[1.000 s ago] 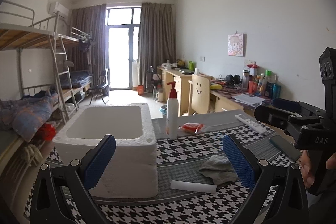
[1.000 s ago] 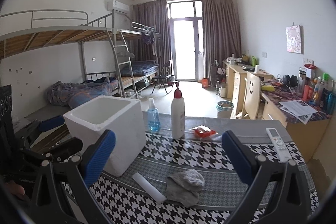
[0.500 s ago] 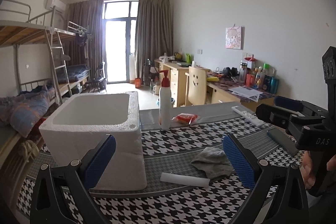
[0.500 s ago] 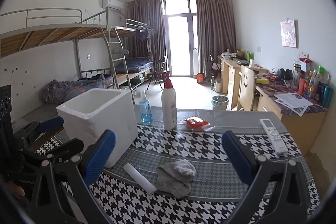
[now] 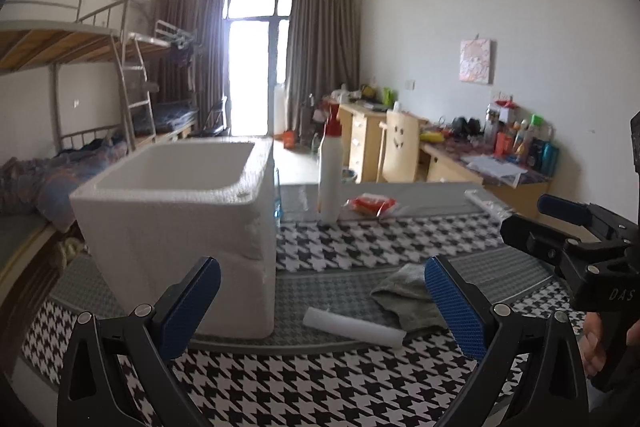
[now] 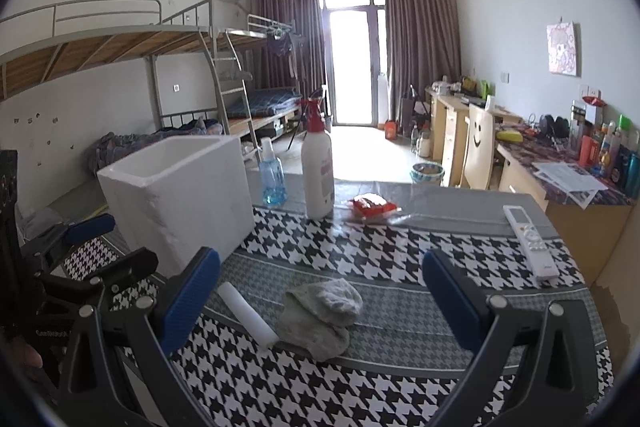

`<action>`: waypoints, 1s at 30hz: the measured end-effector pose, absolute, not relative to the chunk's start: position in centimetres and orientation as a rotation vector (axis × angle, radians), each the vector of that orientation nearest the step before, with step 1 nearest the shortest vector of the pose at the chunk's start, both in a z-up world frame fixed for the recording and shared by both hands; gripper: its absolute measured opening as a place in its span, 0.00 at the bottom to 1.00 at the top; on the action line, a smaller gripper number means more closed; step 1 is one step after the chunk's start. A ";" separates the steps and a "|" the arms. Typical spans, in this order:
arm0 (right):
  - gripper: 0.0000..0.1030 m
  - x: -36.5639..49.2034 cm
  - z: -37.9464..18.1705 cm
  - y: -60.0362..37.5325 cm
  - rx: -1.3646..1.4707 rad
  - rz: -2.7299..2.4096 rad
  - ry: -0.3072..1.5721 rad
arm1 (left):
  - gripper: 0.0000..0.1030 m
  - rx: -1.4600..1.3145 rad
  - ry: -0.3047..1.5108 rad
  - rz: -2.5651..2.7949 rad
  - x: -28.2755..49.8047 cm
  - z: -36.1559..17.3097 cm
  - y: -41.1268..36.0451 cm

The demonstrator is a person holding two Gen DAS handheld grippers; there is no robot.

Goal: Organize soft objects
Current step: 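Move both tools back from the foam box toward the table items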

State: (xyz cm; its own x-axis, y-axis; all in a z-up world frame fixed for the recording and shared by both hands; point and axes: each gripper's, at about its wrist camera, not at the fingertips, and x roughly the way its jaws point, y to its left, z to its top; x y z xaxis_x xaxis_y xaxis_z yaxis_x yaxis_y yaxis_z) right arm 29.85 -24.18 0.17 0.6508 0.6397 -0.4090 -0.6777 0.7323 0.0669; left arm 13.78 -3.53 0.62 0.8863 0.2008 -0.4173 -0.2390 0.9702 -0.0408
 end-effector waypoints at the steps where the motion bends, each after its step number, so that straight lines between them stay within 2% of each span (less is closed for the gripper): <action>1: 0.99 30.1 0.0 -24.3 -0.094 0.752 0.431 | 0.99 -0.089 0.431 0.239 13.9 0.5 -3.6; 30: 0.99 33.4 -4.1 -22.1 -0.226 0.854 0.602 | 0.99 -0.168 0.588 0.382 17.4 -4.9 -4.0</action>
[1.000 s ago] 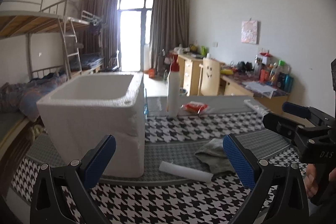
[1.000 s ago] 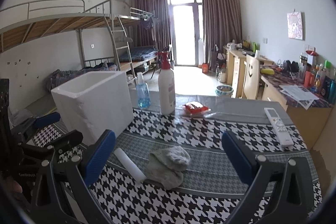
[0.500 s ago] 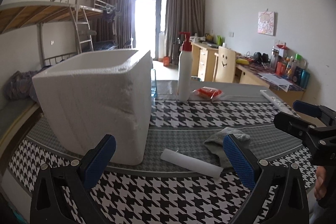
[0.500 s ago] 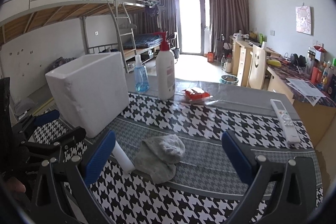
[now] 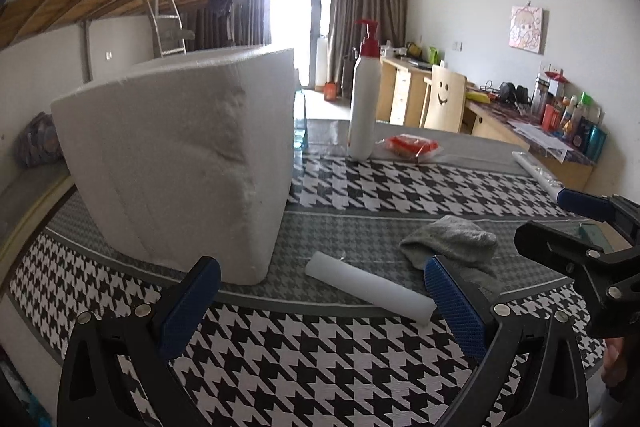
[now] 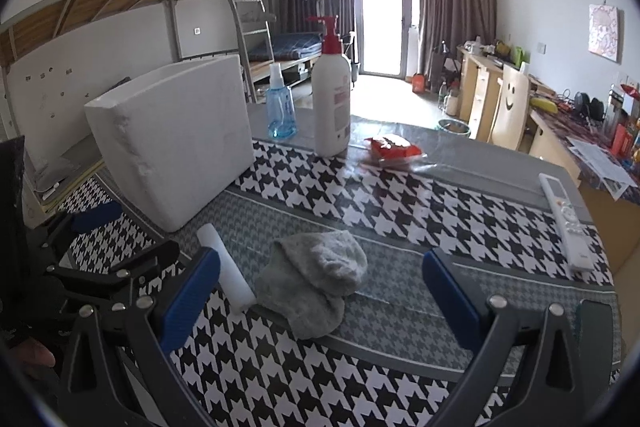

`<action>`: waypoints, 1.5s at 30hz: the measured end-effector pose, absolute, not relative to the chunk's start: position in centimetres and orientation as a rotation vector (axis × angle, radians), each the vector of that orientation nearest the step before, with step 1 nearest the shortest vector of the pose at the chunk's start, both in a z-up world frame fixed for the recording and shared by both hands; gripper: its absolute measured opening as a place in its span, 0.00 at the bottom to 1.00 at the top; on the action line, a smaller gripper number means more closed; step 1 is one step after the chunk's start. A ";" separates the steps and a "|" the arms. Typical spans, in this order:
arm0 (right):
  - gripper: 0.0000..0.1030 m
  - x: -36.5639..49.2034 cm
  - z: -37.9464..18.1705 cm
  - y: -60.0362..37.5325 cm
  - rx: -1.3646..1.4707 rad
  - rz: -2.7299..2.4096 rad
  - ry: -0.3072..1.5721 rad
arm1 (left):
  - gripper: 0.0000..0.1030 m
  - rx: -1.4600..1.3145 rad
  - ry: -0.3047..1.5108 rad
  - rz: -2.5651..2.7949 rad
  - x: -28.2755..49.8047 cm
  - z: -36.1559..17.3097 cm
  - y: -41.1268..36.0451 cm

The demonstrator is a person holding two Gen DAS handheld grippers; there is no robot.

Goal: Organize soft objects
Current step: 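Move both tools back from the foam box toward the table items, then lower the left tool onto the white foam roll and close on it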

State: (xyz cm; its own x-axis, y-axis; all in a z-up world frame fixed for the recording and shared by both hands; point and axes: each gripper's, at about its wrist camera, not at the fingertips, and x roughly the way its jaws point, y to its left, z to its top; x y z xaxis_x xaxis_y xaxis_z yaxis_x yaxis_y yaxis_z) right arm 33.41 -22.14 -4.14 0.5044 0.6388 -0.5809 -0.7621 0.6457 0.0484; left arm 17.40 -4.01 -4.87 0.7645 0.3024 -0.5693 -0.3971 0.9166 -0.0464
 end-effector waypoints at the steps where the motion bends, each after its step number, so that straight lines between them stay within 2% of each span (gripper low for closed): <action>1: 0.99 33.5 -4.2 -22.1 -0.227 0.857 0.606 | 0.99 -0.172 0.594 0.386 17.5 -5.1 -4.0; 22: 0.99 35.4 -5.9 -22.1 -0.264 0.845 0.660 | 0.99 -0.228 0.721 0.430 20.7 -7.5 -3.8; 31: 0.99 36.0 -6.4 -21.9 -0.256 0.865 0.684 | 0.87 -0.244 0.786 0.442 22.4 -8.4 -4.0; 34: 0.99 36.1 -6.4 -22.1 -0.243 0.871 0.691 | 0.81 -0.256 0.817 0.444 23.2 -8.8 -3.9; 38: 0.99 36.3 -6.5 -22.2 -0.236 0.880 0.695 | 0.67 -0.280 0.845 0.418 23.9 -9.4 -4.0; 45: 0.99 36.4 -6.6 -22.3 -0.219 0.890 0.703 | 0.56 -0.312 0.843 0.394 24.5 -9.2 -4.0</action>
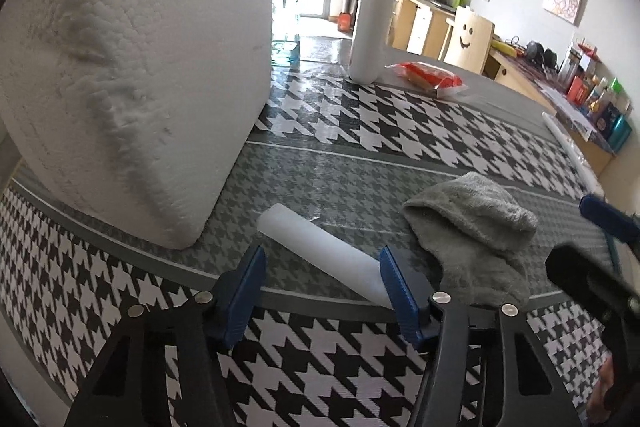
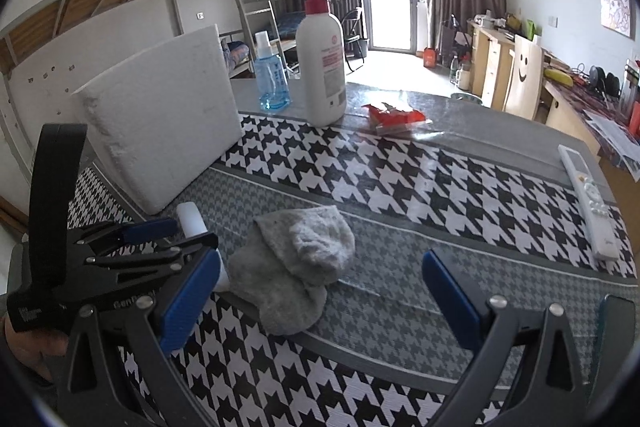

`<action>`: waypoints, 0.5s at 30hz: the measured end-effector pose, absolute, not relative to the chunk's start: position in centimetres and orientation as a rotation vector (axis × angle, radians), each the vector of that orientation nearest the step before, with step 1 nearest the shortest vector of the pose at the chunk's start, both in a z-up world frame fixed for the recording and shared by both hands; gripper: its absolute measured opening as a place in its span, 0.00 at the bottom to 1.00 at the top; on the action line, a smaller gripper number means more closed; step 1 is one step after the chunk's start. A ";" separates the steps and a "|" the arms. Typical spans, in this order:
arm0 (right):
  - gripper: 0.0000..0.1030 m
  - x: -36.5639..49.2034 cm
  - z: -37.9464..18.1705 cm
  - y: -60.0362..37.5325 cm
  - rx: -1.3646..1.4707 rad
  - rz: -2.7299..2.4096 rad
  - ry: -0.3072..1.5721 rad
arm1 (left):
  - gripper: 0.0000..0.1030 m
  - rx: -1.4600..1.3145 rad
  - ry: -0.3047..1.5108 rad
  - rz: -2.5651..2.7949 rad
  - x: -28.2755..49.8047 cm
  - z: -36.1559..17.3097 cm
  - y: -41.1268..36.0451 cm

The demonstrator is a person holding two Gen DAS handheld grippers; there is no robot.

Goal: Organize soft objects
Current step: 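Lower the left tool onto the white foam roll and close on it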

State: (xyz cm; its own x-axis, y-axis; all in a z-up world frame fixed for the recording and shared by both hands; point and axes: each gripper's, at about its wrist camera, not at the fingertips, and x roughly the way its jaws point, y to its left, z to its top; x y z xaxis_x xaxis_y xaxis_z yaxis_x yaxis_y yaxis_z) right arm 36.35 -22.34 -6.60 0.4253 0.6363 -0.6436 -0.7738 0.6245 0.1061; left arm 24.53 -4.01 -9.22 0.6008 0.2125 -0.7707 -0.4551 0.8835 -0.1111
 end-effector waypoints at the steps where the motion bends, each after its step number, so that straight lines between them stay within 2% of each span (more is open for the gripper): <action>1: 0.99 36.4 -6.6 -22.4 -0.218 0.890 0.704 | 0.54 -0.320 0.841 0.390 24.6 -9.2 -3.9; 3: 0.99 36.4 -6.7 -22.4 -0.216 0.892 0.706 | 0.44 -0.329 0.838 0.399 24.8 -9.1 -3.6; 8: 0.99 36.7 -6.9 -22.3 -0.212 0.894 0.722 | 0.31 -0.336 0.828 0.400 25.0 -9.1 -3.3; 12: 0.99 36.9 -7.1 -21.9 -0.216 0.894 0.736 | 0.09 -0.342 0.794 0.415 24.7 -8.7 -2.5; 15: 0.99 37.0 -7.2 -21.7 -0.224 0.895 0.740 | 0.08 -0.354 0.794 0.402 24.4 -8.7 -2.1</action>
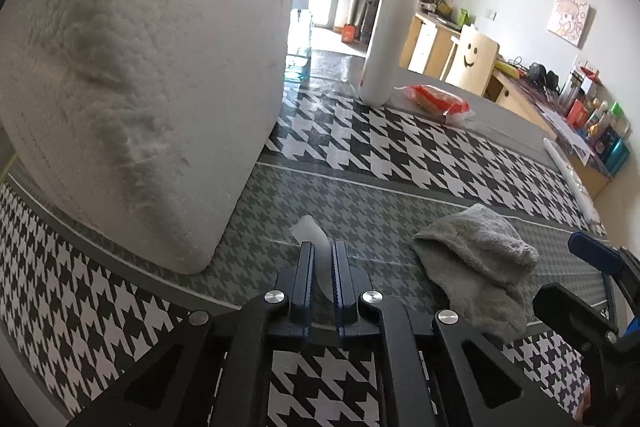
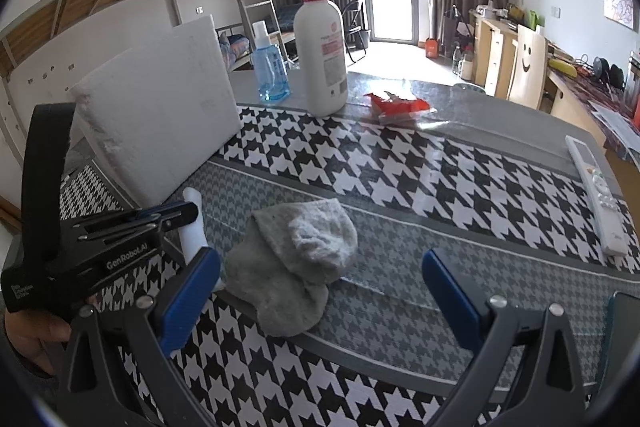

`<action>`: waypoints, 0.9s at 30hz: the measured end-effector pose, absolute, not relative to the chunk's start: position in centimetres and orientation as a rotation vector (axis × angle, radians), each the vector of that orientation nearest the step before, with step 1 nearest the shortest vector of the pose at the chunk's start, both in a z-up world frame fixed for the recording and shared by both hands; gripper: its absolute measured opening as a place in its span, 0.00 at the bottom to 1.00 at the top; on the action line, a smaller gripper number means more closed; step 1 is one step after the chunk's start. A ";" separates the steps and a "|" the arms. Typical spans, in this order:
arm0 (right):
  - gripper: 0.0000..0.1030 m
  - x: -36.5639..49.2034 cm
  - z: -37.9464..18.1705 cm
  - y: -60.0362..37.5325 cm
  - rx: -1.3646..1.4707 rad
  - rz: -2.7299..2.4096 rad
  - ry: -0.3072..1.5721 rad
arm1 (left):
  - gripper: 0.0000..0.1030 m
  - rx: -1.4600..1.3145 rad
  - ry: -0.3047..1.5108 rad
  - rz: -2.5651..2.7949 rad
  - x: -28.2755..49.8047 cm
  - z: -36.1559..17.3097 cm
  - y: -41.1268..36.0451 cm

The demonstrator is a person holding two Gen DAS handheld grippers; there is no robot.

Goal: Organize soft objects
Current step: 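Lower the left tool onto the white foam roll and close on it, then lift the white foam roll with the left tool while the right tool approaches the grey sock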

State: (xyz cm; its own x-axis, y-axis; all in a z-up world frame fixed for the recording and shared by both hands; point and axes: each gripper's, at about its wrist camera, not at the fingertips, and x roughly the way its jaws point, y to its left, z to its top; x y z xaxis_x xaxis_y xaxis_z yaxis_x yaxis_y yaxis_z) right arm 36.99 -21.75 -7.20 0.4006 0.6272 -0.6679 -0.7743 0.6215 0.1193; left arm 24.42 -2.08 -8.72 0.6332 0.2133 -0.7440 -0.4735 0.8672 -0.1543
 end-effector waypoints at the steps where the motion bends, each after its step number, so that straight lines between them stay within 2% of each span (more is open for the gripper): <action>1: 0.99 37.0 -7.2 -21.7 -0.227 0.895 0.738 | 0.08 -0.359 0.791 0.398 24.3 -8.7 -2.0; 13: 0.99 36.7 -6.6 -21.4 -0.247 0.893 0.721 | 0.06 -0.265 0.748 0.342 22.1 -6.3 -2.1; 19: 0.99 36.6 -6.7 -20.7 -0.268 0.897 0.725 | 0.07 -0.160 0.818 0.277 22.6 -6.2 -2.8; 25: 0.99 36.6 -7.1 -20.1 -0.286 0.901 0.746 | 0.09 -0.166 0.865 0.292 23.2 -7.7 -2.9; 27: 0.99 36.8 -7.2 -19.9 -0.286 0.905 0.757 | 0.14 -0.173 0.870 0.296 23.2 -7.9 -2.8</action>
State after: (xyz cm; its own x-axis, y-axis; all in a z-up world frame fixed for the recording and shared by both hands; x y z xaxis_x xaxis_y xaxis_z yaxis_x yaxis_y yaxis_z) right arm 36.77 -19.87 -7.24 0.3857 0.6026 -0.6986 -0.7941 0.6023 0.0812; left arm 23.23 -2.77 -7.86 0.6074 0.1845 -0.7726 -0.3246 0.9454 -0.0294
